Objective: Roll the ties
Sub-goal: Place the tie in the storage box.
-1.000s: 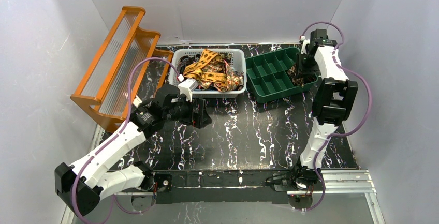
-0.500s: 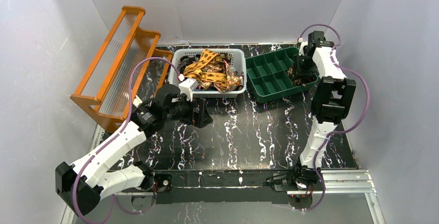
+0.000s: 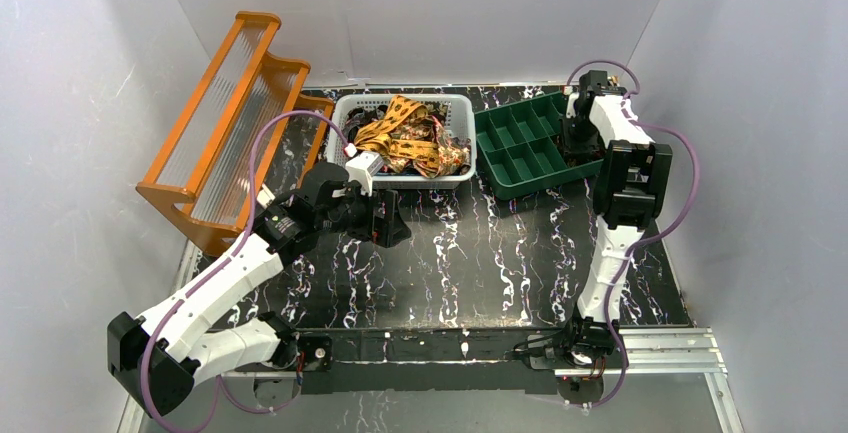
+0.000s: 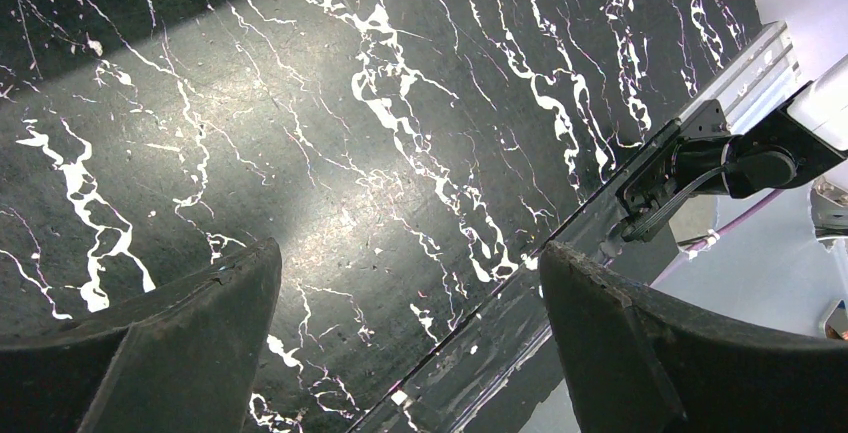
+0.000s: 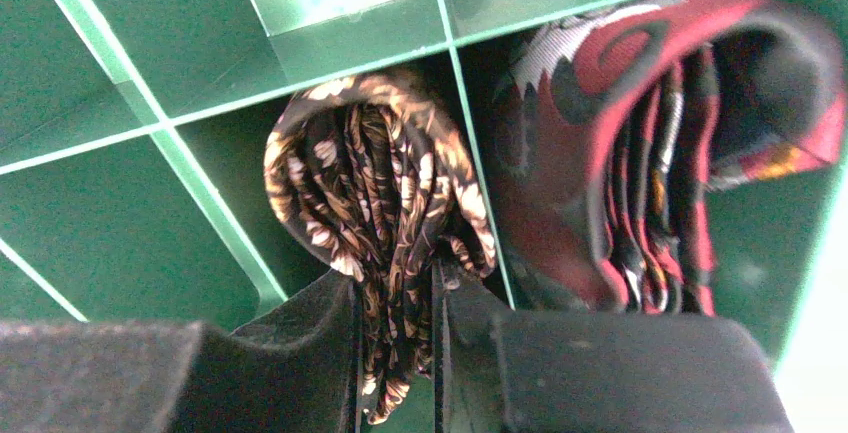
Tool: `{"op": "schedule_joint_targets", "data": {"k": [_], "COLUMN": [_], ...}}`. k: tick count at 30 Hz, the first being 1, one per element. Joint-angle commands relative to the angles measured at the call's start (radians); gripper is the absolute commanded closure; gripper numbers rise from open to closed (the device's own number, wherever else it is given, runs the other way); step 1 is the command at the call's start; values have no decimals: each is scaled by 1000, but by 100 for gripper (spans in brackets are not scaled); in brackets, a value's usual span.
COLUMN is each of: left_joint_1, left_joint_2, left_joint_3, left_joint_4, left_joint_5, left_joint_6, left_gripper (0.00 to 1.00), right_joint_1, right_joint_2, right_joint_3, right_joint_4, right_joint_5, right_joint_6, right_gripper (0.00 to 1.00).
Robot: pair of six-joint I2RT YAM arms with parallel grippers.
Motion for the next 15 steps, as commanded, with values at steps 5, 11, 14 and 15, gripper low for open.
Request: {"op": "schedule_joint_targets", "data": {"k": [5, 11, 14, 15], "left_joint_1": [3, 4, 3, 3], "left_joint_2": [5, 0, -4, -4], "left_joint_3": [-6, -6, -4, -3], "left_joint_4": [2, -2, -3, -3], "left_joint_5": [13, 15, 13, 16], "left_joint_6": [15, 11, 8, 7], "left_gripper": [2, 2, 2, 2], "right_joint_1": [14, 14, 15, 14], "right_joint_2": [1, -29, -47, -53], "right_joint_3": [13, 30, 38, 38], "right_joint_4": [5, -11, -15, -19], "right_joint_5": [21, 15, 3, 2], "right_joint_6": [11, 21, 25, 25], "right_gripper": [99, 83, 65, 58]}}
